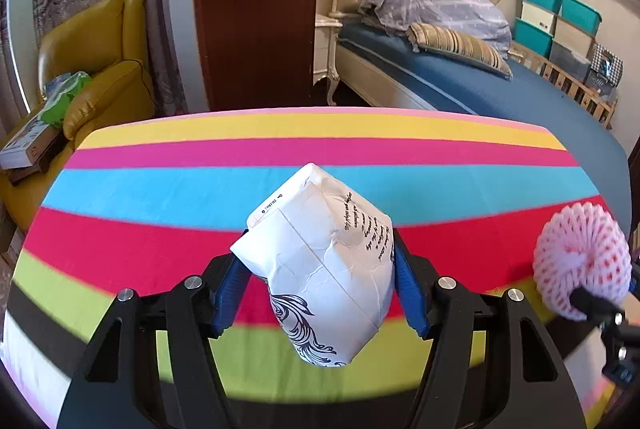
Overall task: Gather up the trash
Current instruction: 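Grasp the crumpled white paper with the left tool while the right tool grasps the fruit net, then carry the crumpled paper and fruit net to the pink bin and release both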
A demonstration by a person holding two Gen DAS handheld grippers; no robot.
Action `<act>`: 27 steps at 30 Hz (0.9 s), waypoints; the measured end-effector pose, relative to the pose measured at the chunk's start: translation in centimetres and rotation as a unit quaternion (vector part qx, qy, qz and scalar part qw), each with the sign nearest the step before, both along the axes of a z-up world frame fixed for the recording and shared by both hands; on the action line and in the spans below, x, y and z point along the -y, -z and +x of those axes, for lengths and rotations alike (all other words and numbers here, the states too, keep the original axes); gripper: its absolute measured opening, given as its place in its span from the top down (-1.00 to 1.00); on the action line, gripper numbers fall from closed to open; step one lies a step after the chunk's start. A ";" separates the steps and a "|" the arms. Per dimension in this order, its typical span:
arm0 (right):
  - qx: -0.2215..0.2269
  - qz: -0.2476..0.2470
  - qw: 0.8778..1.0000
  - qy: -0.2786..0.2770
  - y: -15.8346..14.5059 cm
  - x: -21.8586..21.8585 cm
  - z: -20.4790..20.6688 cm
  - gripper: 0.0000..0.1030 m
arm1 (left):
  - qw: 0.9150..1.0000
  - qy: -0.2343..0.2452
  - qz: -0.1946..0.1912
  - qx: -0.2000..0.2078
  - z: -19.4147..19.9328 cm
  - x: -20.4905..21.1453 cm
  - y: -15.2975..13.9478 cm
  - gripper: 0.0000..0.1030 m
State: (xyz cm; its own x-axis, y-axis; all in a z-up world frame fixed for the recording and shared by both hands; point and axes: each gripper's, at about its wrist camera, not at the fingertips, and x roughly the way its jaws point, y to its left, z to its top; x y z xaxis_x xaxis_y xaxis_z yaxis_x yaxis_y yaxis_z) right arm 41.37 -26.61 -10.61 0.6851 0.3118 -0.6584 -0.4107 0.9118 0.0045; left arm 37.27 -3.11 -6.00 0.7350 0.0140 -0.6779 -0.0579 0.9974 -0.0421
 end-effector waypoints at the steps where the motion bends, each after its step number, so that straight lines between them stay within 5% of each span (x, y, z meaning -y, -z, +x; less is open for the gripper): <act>1: 0.002 0.002 1.000 0.003 0.0 0.0 -0.6 0.30 | 1.000 -0.001 -0.002 0.004 -0.8 0.0 0.0 -0.18; 20: 0.068 0.015 0.997 0.015 -0.9 -0.4 -19.5 0.30 | 0.995 0.030 0.002 0.090 -19.4 0.4 -2.8 -0.18; 27: 0.075 0.012 0.997 0.012 -1.0 0.0 -23.4 0.30 | 0.994 0.045 -0.010 0.102 -23.0 1.2 -2.7 -0.19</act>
State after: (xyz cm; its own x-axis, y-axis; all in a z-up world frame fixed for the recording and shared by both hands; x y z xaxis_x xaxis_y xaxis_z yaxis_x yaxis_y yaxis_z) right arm 18.00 -26.62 -9.60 0.7830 0.3074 -0.5408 -0.3855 0.9221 -0.0340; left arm 14.31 -4.29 -3.33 0.8547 -0.0708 -0.5143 0.0439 0.9970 -0.0644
